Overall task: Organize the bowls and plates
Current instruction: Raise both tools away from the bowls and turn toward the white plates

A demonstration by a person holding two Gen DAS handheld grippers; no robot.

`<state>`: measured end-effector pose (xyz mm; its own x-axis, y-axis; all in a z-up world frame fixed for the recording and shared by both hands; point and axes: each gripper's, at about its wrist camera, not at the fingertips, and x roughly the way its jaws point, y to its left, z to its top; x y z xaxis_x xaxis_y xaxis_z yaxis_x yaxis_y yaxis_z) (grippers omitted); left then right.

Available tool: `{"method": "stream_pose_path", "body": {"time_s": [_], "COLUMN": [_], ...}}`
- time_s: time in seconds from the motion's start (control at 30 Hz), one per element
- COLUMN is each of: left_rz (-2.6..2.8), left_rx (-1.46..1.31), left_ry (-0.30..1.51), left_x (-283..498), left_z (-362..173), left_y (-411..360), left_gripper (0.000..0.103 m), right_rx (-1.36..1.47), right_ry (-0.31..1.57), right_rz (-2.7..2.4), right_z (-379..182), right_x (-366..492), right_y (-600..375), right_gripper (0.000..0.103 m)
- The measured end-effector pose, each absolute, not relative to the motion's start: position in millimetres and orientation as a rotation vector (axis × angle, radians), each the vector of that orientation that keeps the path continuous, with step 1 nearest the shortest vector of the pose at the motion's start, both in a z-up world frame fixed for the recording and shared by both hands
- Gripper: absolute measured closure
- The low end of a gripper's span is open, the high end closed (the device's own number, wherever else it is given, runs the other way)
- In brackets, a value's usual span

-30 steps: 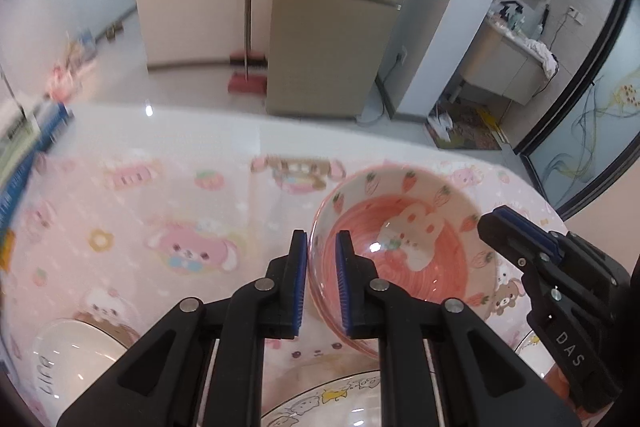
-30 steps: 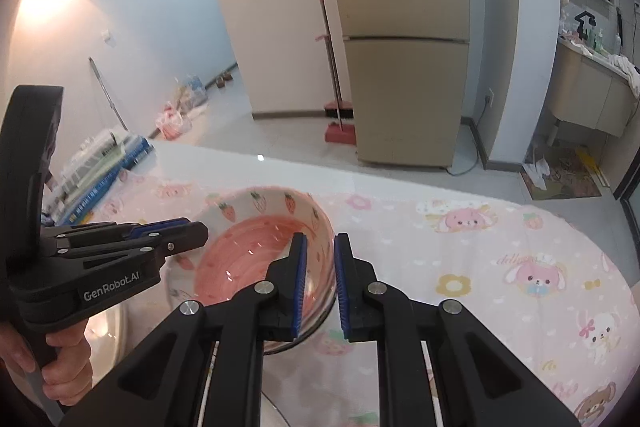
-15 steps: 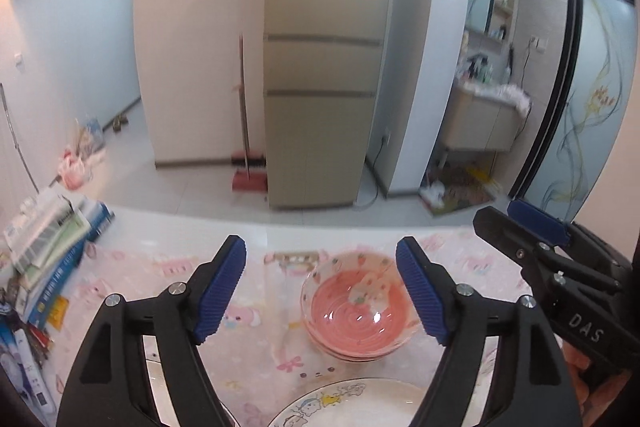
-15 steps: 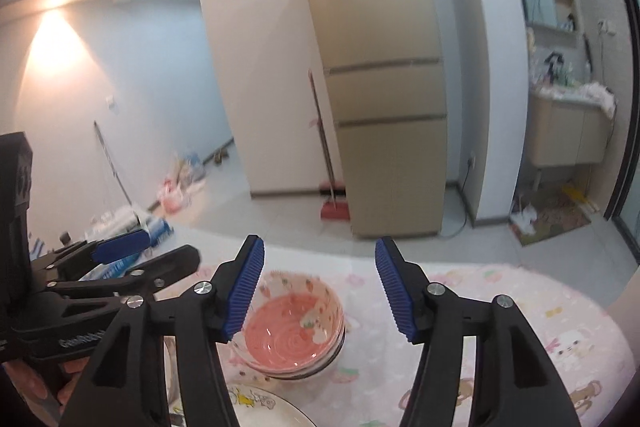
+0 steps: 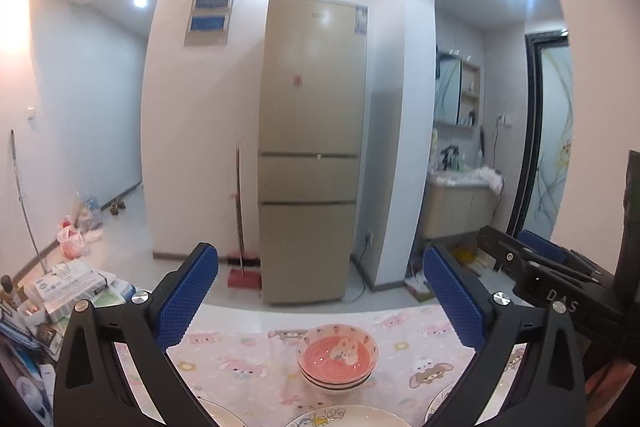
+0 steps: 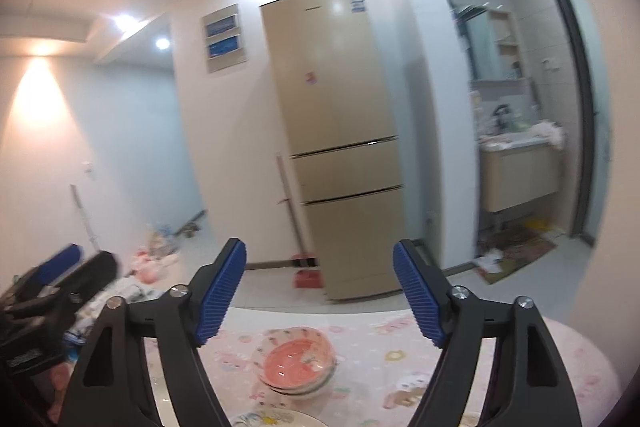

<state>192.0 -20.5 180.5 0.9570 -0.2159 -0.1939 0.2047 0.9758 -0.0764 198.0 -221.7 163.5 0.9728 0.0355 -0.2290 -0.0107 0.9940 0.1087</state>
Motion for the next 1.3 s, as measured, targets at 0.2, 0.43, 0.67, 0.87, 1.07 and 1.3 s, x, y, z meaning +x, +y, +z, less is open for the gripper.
{"method": "stream_pose_path", "body": {"time_s": [0.2, 0.43, 0.67, 0.87, 1.07, 1.3], "left_rz": [-0.155, -0.135, -0.065, 0.01, 0.11, 0.208], "left_rx": [-0.02, -0.016, -0.096, -0.145, -0.259, -0.423], "left_ry": [0.08, -0.004, -0.031, 0.021, 0.097, 0.175], "left_x": [140.7, 84.3, 58.1, 64.5, 83.2, 101.1], "left_z": [191.4, 189.7, 155.2, 105.2, 59.5, 21.6], "left_y": [-4.5, 19.5, 62.8, 100.4, 136.0, 169.0], "left_gripper": [0.001, 0.001, 0.001, 0.001, 0.001, 0.001], "right_rx": [0.171, 0.183, 0.174, 0.15, 0.148, 0.067], "right_ry": [0.177, 0.144, 0.173, 0.214, 0.29, 0.411], "right_rz": [0.1, 0.199, 0.248, 0.291, 0.331, 0.316], "right_z": [182.7, 198.0, 190.2, 164.3, 119.3, 74.7], "right_x": [145.9, 103.7, 104.6, 128.8, 157.3, 187.5], "right_y": [-220.9, -198.7, -163.4, -128.3, -91.3, -52.3], "right_gripper": [0.024, 0.024, 0.024, 0.024, 0.021, 0.021]}}
